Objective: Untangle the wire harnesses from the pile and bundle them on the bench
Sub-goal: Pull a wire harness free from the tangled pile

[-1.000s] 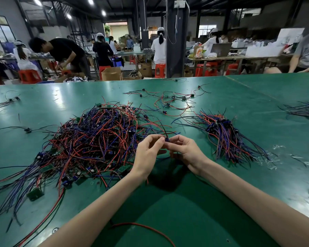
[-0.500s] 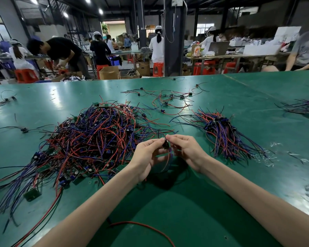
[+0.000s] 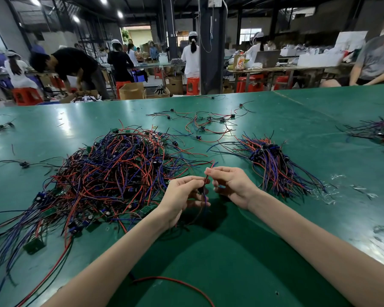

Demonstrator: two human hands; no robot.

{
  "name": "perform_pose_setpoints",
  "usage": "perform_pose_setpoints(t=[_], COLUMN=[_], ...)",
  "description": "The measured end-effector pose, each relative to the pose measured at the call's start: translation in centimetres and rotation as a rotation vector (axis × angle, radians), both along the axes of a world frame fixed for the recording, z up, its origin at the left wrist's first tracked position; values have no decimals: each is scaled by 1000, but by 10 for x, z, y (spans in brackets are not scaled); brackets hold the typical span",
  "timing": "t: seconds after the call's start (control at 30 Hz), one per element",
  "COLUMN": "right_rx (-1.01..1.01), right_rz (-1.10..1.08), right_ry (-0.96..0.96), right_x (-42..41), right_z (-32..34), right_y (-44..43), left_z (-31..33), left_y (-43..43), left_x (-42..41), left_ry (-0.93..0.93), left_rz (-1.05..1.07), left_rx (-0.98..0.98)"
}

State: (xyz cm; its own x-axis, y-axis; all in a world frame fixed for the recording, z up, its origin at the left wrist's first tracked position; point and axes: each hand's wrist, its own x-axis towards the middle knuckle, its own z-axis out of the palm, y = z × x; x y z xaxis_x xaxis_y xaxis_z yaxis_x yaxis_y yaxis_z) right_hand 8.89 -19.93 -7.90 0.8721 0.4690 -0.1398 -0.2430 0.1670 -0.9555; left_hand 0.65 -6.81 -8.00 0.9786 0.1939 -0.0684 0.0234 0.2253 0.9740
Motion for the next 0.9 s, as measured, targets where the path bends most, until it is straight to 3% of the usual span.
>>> perform_pose_setpoints(t=[0.3,0.57,0.9], right_rx=[76,55,129], right_rz=[-220,-223,-366], right_ry=[-13,-78,15], right_x=[14,16,28], right_z=[6,4,7], right_y=[-10,-13,-25], left_z=[2,-5,-6], left_y=[5,5,4], left_x=[0,3,1], left_ry=[23,28,76], left_rz=[-29,-22,-100], left_rx=[129,173,336])
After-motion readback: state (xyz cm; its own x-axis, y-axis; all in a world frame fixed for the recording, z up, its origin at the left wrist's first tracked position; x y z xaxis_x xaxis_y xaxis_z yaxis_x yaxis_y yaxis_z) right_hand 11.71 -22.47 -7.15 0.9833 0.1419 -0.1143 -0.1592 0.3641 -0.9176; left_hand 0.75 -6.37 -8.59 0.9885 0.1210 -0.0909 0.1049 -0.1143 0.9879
